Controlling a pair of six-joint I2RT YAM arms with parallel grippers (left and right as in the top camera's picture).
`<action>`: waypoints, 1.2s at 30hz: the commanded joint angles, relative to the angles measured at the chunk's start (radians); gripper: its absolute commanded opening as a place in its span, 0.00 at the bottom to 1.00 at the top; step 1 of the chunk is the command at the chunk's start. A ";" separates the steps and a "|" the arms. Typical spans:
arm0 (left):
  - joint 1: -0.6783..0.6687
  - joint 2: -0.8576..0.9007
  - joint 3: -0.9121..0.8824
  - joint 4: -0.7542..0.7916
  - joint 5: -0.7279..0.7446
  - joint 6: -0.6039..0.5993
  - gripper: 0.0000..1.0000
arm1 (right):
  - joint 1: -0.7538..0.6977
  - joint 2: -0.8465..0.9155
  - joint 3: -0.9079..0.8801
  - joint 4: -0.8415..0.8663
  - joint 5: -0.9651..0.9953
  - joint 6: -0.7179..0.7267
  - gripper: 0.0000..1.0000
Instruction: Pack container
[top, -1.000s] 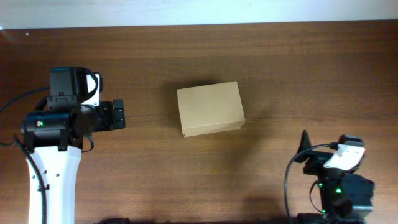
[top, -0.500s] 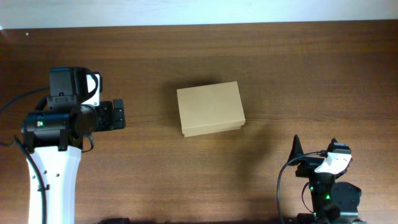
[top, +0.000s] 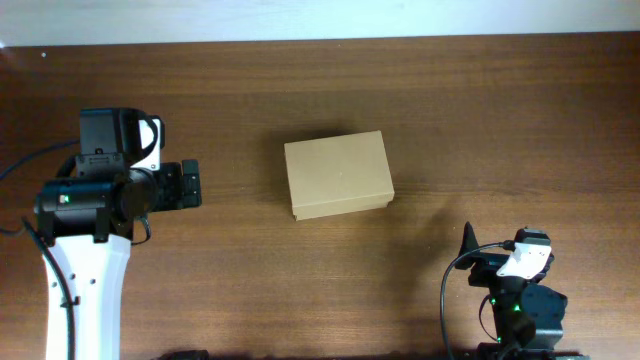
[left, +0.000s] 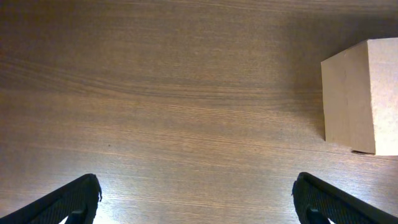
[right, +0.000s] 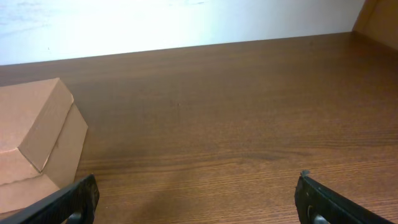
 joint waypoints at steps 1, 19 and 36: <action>0.002 0.002 -0.008 -0.001 0.010 0.009 0.99 | 0.003 -0.012 -0.009 0.004 -0.010 -0.006 0.99; 0.002 -0.034 -0.020 0.000 0.010 0.009 0.99 | 0.003 -0.012 -0.009 0.004 -0.010 -0.006 0.99; -0.016 -0.863 -0.941 1.012 -0.068 0.008 0.99 | 0.003 -0.012 -0.009 0.004 -0.010 -0.006 0.99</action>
